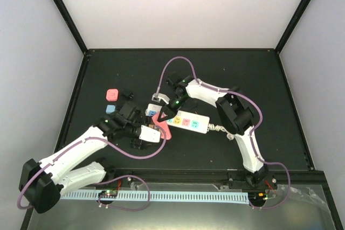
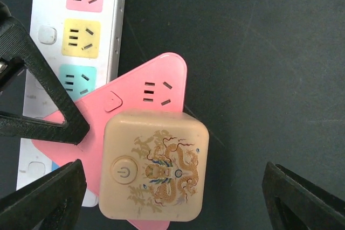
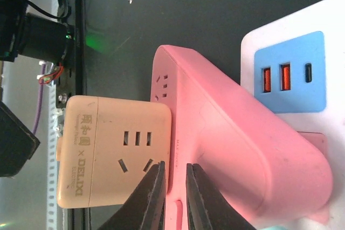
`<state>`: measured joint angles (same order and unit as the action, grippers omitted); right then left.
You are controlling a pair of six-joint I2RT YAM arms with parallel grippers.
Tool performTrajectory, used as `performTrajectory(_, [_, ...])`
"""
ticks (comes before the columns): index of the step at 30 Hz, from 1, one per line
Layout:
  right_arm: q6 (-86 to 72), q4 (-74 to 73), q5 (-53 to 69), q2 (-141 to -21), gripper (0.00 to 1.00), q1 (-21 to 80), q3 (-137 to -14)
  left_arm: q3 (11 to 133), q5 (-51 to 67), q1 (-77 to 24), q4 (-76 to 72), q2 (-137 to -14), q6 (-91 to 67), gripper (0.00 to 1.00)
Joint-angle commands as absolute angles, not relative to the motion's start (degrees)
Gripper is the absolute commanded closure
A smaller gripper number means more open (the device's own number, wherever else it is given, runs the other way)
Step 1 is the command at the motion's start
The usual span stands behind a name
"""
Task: Pull the plug off the socket
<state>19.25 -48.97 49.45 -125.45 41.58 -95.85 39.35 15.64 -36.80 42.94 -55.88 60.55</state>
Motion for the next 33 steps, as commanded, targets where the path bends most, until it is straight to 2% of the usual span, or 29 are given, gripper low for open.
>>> performTrajectory(1, [20.35, -50.36, 52.61, -126.99, 0.84, 39.57, -97.93, 42.04, 13.51, -37.66, 40.76, -57.12, 61.50, 0.07])
performTrajectory(7, [20.46, -51.59, 55.77, -129.55, 0.84, 38.07, -98.98, 47.26, 9.01, -37.73, 41.10, -62.90, 60.88, 0.06])
performTrajectory(12, [20.07, -52.36, 57.86, -131.64, 0.84, 36.71, -99.64, 52.76, 7.03, -37.77, 47.30, -69.83, 60.84, 0.10])
performTrajectory(25, [18.17, -50.96, 54.66, -134.05, 0.84, 35.44, -99.14, 54.18, 6.92, -37.77, 47.13, -72.77, 64.38, 0.07])
performTrajectory(33, [17.54, -50.38, 52.33, -134.74, 0.84, 34.10, -98.87, 57.78, 10.07, -37.78, 51.45, -68.65, 65.10, 0.07])
